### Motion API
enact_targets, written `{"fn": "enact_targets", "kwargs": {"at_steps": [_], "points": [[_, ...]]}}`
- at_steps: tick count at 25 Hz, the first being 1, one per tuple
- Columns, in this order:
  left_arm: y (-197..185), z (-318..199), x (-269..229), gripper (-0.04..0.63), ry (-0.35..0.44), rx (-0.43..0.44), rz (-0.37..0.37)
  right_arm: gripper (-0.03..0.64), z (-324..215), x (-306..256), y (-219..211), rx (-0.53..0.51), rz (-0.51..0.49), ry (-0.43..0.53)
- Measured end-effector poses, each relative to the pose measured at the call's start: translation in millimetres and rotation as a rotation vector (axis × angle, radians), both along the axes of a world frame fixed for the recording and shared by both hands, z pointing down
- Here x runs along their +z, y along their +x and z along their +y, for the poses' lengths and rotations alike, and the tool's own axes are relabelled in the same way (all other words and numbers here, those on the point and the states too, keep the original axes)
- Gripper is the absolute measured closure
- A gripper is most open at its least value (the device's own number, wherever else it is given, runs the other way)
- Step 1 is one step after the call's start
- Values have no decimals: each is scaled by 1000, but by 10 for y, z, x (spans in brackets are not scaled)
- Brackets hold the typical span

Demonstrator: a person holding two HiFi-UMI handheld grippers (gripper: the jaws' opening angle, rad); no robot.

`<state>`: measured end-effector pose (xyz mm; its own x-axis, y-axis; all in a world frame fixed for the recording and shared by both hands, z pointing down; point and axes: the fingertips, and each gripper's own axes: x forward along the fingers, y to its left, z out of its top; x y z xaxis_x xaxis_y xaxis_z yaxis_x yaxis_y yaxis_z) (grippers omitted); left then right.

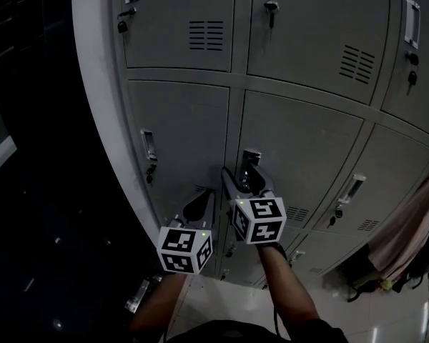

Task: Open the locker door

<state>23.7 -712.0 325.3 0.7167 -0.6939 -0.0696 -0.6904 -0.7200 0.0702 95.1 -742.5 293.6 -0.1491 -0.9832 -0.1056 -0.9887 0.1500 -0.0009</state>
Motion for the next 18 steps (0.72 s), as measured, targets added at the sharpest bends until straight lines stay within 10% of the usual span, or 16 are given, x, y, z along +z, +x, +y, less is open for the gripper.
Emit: {"fn": "enact_targets", "kwargs": {"at_steps": [18], "points": [[-102,219,185,591,-55,0,2,480,371,18,-82,32,38,11]]}}
